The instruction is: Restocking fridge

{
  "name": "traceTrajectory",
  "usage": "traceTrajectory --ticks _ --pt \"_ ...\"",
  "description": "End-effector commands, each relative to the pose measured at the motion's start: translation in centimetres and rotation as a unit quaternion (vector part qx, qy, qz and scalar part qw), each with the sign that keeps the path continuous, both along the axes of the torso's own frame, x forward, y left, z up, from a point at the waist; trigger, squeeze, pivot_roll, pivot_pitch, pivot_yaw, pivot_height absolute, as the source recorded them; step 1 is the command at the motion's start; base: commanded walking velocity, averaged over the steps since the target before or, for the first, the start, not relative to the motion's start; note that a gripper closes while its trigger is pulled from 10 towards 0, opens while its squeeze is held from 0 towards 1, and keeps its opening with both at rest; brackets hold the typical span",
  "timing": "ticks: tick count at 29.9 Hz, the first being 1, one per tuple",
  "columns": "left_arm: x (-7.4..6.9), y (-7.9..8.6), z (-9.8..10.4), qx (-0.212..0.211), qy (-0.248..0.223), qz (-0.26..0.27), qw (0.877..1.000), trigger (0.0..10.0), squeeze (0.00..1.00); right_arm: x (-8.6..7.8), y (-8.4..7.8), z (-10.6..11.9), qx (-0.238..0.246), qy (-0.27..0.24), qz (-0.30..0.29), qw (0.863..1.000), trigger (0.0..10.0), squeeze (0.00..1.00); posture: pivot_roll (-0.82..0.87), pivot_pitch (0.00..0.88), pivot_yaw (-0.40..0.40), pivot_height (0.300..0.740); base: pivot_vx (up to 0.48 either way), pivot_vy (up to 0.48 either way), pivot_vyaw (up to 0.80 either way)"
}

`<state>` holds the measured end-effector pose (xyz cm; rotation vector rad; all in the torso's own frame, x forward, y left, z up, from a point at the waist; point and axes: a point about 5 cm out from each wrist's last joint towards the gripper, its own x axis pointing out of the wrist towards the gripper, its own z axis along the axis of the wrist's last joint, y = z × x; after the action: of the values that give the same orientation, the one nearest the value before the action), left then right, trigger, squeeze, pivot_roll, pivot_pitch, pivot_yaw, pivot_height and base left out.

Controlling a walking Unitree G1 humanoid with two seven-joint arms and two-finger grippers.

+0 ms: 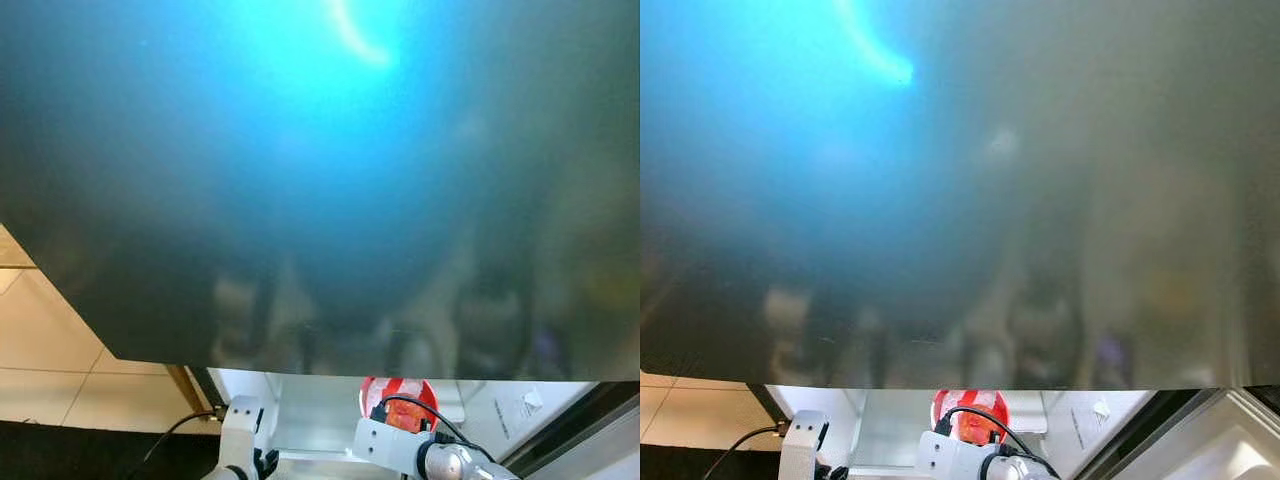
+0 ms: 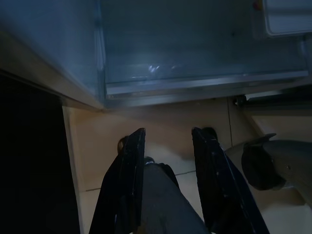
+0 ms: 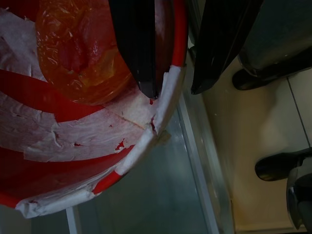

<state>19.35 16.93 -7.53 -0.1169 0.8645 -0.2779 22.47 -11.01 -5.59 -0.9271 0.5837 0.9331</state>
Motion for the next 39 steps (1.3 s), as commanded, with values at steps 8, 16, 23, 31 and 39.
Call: traceTrajectory --ticks 8,16,23,31,39 --pt "1.3 -1.2 0.8 -0.001 -0.032 -0.060 0.998 10.0 0.00 0.2 -0.2 0.1 -0.001 -0.004 -0.004 1.000 10.0 0.00 -0.03 0.010 0.005 0.670 0.000 0.000 0.00" --pt "1.4 -2.9 1.1 0.011 -0.051 -0.156 0.986 10.0 0.00 0.2 -0.5 0.1 -0.002 -0.003 -0.010 1.000 10.0 0.00 -0.03 0.014 0.005 0.670 0.000 0.000 0.00" --pt "1.6 -2.1 1.1 0.047 -0.061 -0.139 0.987 10.0 0.00 0.2 -0.9 0.0 -0.016 -0.002 -0.010 1.000 10.0 0.00 -0.03 0.011 0.012 0.660 0.000 0.000 0.00" --pt "1.0 -0.6 0.7 0.099 -0.064 -0.098 0.988 10.0 0.00 0.3 -0.9 0.1 -0.018 -0.001 -0.007 1.000 10.0 0.00 -0.03 0.005 0.015 0.630 0.000 0.000 0.00" --pt "0.6 0.2 0.6 0.113 -0.072 -0.086 0.987 10.0 0.00 0.5 -0.5 0.3 -0.009 -0.005 0.002 1.000 10.0 0.00 -0.03 0.008 0.016 0.615 0.000 0.000 0.00"
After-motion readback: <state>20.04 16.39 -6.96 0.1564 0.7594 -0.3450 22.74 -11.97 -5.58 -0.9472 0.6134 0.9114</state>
